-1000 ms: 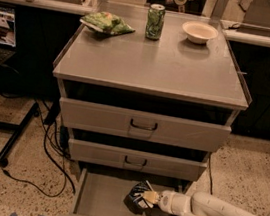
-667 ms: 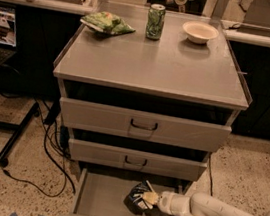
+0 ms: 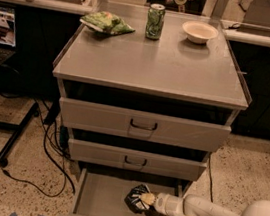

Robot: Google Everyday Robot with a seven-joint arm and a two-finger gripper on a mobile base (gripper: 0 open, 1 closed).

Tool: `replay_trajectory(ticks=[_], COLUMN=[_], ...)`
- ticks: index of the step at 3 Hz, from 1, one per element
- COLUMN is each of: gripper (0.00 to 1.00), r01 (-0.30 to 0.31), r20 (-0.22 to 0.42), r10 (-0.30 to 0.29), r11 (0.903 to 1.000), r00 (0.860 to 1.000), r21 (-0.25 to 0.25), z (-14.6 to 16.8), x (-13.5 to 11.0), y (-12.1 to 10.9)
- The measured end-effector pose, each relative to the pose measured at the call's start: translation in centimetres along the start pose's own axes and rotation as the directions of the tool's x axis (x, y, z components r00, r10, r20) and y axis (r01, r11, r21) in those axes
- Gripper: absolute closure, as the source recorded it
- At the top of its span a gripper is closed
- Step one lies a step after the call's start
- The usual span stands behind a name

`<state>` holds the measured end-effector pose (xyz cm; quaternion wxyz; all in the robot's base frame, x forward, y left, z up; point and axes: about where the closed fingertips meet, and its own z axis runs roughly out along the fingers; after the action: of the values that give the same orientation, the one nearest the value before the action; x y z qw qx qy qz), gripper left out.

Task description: Place blue chip bag into bottom drawer

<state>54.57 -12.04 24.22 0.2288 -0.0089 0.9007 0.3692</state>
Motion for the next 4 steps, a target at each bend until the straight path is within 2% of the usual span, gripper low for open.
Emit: replay_trajectory(ticks=[1,2,4], gripper=[1.00,0.82,0.35], r01=[-0.049,-0.050,-0.050], r20=[0.010,0.014,0.013], r10=[0.048,0.050,0.050], r11=[0.9984,0.9983,0.9983], r00=[0.999,0.999,0.999], r21=[0.027,0.028,0.028], z=[1.89,2.03,2.04], x=[0.13,0.05,0.06], y=[-2.80,-3.01,-3.00])
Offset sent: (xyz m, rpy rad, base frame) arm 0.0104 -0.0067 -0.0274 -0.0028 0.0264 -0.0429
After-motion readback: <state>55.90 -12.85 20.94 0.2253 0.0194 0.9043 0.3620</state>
